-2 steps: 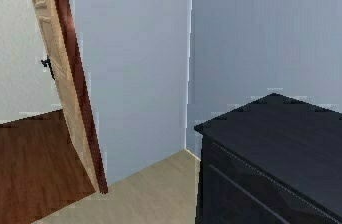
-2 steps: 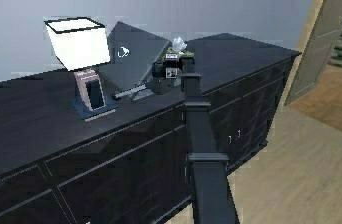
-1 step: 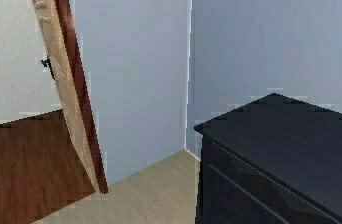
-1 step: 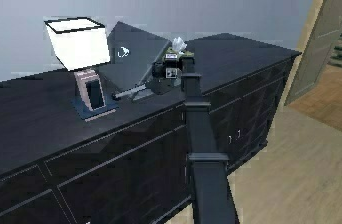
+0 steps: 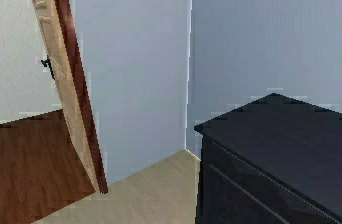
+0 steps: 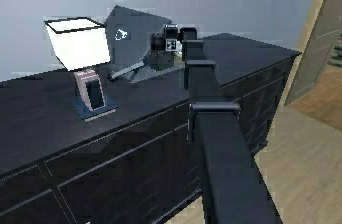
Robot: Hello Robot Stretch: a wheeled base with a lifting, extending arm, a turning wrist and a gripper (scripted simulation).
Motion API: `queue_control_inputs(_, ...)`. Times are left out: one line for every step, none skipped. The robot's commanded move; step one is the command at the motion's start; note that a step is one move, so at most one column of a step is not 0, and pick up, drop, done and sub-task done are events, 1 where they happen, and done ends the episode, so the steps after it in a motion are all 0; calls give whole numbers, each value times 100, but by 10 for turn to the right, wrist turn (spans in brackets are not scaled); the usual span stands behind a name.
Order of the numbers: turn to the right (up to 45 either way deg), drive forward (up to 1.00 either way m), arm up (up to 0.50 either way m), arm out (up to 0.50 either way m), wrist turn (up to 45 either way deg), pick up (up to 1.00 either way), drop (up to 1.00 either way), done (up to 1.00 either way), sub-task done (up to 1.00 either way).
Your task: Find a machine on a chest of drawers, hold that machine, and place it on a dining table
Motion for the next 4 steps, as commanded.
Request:
queue_control_inputs(0,0,0,0,-450,0,0,0,0)
queue_control_inputs(0,0,0,0,-390,0,0,0,0)
queue_control_inputs(0,0,0,-46,0,0,0,0,0)
queue_control_inputs(-450,0,0,0,0,0,0,0,0)
